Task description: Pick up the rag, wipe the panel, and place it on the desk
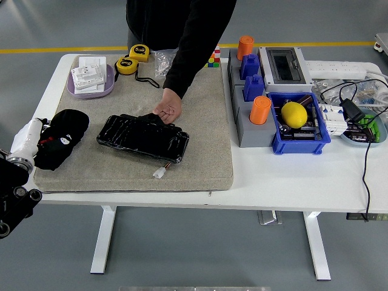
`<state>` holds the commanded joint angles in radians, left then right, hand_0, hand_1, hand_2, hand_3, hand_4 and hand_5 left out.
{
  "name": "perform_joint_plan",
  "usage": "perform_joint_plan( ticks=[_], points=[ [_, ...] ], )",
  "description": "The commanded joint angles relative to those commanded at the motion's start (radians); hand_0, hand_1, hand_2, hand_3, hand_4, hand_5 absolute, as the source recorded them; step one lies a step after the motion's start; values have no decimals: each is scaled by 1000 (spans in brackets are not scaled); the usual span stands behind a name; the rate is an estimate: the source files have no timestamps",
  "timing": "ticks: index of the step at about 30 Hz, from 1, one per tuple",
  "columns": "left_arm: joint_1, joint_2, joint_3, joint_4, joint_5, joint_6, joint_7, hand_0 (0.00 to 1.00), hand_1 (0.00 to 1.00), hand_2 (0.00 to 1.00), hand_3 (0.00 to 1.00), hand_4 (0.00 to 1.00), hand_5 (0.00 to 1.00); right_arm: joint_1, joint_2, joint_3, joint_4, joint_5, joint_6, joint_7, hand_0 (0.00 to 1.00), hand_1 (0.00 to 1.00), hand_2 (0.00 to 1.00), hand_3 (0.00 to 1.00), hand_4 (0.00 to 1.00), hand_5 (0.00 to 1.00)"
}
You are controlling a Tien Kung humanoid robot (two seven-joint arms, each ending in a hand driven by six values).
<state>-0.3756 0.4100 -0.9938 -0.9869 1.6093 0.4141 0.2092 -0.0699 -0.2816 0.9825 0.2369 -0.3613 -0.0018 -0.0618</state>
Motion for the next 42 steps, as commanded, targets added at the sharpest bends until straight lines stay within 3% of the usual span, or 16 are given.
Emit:
perform_joint_plan(
  ticks=[8, 14, 29, 42],
  points=[
    [2, 1, 3, -153, 71, -5, 61, 307, 153, 337, 402, 362, 2, 2, -2, -8, -3, 6, 2, 0, 742, 702, 703, 611, 998, 531],
    [-8, -17, 29, -199, 84, 2, 88, 306, 151, 335, 409, 377, 2, 5, -3, -17, -6, 16, 4, 3, 741, 702, 702, 611, 998, 529],
    [-45, -52, 69, -107, 78, 20, 69, 299, 145, 331, 411, 377, 2, 5, -4, -13, -7, 15, 8, 6, 742, 703, 703, 611, 998, 530],
    [-53, -78, 113, -126, 121, 19, 86, 284, 145, 331, 411, 377, 2, 6, -5, -10, -8, 17, 10, 7, 741, 703, 704, 611, 998, 531]
  ],
)
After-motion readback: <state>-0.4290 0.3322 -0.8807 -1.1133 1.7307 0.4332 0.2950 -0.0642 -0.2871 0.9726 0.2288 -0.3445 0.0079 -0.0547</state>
